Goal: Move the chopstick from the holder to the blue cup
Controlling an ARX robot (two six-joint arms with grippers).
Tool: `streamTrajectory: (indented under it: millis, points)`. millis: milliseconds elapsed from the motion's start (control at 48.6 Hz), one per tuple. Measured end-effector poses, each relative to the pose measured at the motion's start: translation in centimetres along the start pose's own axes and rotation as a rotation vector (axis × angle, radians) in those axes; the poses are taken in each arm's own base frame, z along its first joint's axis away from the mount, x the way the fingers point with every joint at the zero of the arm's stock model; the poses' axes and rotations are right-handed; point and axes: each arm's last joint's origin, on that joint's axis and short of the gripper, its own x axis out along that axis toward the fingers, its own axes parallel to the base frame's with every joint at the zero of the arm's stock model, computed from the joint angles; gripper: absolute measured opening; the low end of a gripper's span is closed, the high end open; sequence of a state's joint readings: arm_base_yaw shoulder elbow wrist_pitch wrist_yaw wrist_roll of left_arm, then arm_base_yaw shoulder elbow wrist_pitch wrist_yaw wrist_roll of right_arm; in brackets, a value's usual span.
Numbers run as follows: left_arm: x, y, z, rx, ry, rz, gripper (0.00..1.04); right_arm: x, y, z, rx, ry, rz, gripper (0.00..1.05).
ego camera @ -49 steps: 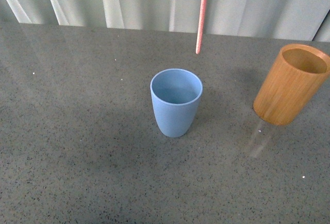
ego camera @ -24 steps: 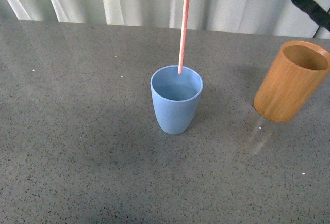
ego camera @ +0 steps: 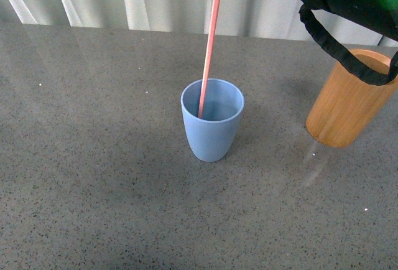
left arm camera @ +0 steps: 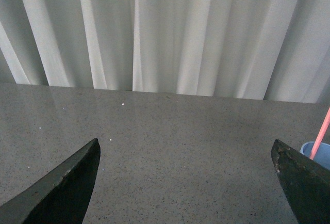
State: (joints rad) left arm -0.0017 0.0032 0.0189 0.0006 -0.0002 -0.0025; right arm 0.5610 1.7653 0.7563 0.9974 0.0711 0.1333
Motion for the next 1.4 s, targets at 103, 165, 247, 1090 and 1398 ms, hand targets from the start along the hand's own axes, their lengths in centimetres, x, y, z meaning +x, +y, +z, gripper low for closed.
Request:
streamTrajectory:
  millis: [103, 165, 247, 1090, 1398]
  points:
    - [0.0, 0.0, 0.0, 0.0, 0.0, 0.0, 0.98, -0.2, -0.1, 0.5, 0.004, -0.004, -0.004, 0.52]
    - [0.0, 0.0, 0.0, 0.0, 0.0, 0.0, 0.98, -0.3, -0.2, 1.1, 0.007, -0.015, -0.013, 0.61]
    - [0.0, 0.0, 0.0, 0.0, 0.0, 0.0, 0.98, -0.8, -0.7, 2.3, 0.007, -0.039, -0.037, 0.74]
    - [0.0, 0.0, 0.0, 0.0, 0.0, 0.0, 0.98, -19.0, -9.6, 4.3, -0.097, -0.038, -0.519, 0.74]
    - [0.0, 0.0, 0.0, 0.0, 0.0, 0.0, 0.98, -21.2, -9.4, 2.0, -0.118, -0.035, -0.492, 0.28]
